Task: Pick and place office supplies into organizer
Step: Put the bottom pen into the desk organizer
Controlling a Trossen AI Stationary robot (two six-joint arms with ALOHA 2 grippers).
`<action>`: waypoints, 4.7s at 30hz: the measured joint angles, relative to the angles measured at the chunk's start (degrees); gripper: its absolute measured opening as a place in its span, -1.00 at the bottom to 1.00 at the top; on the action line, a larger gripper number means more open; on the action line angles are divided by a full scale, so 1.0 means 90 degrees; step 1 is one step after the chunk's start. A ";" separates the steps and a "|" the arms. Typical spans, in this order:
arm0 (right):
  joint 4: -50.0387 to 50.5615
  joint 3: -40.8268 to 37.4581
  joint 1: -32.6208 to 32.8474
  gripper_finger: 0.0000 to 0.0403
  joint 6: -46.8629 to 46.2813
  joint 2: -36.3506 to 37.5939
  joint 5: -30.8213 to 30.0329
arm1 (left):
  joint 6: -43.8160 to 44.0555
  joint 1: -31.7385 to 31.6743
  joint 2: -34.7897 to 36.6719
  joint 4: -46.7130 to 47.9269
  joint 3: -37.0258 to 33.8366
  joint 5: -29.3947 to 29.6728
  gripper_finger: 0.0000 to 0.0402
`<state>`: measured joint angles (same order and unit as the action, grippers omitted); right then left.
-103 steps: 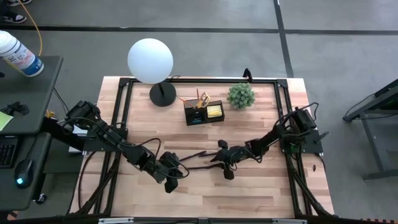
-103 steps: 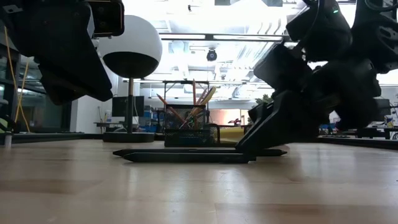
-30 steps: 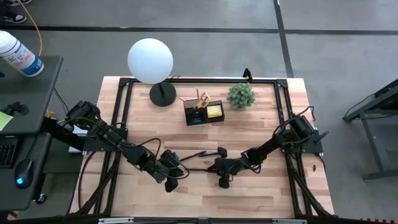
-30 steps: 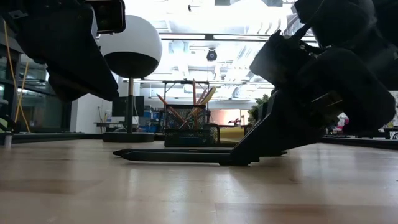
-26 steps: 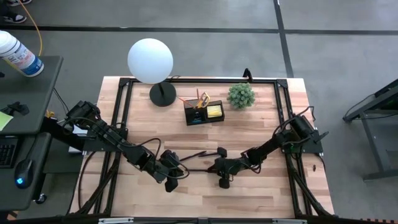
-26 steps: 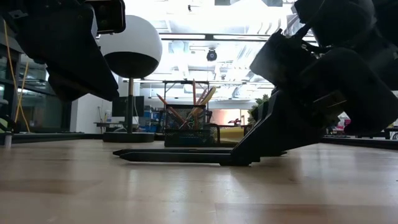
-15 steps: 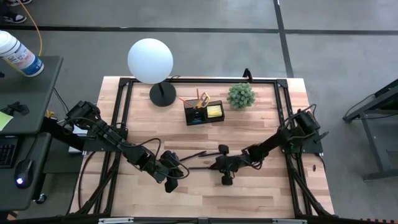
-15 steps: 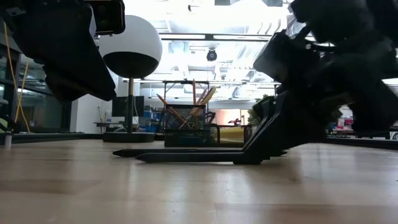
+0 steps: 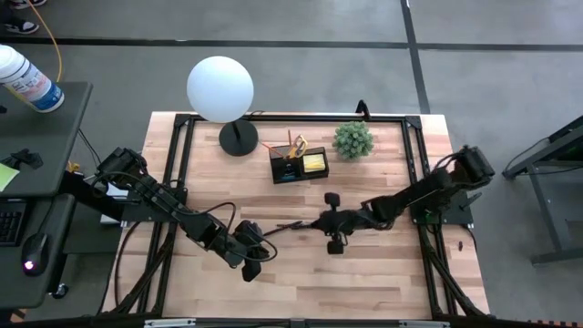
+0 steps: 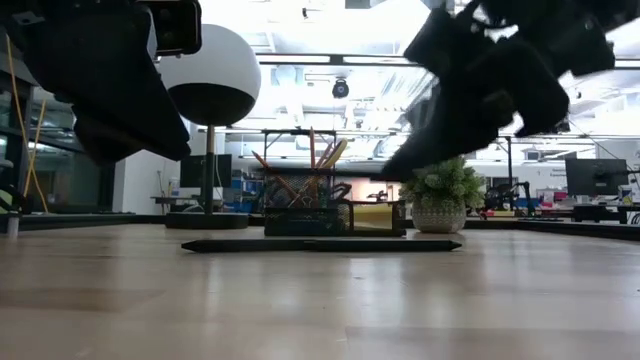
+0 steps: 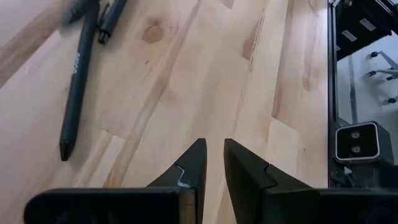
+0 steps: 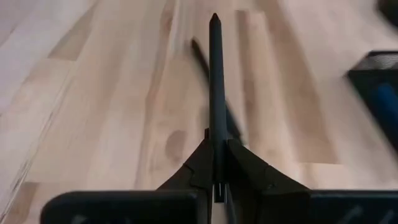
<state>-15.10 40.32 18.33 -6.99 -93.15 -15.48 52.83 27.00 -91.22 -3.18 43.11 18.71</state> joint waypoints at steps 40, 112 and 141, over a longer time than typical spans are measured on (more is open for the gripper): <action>1.0094 0.9351 -0.3716 -0.88 0.4199 -0.2495 0.0257 | -0.0172 0.0000 0.0000 0.0001 0.0000 0.0668 -0.77; 0.5717 0.3635 -0.1990 -0.63 0.1867 0.0109 0.3068 | -0.0341 0.0000 0.0000 0.0027 0.0000 0.0981 -0.77; -0.0151 0.0544 -0.0750 -0.19 0.0613 -0.1077 0.1733 | -0.0149 0.0002 0.0000 -0.0002 0.0002 0.0417 -0.77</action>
<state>-16.45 45.22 11.59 -1.48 -102.85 0.11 51.48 27.02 -91.22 -3.20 43.13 22.46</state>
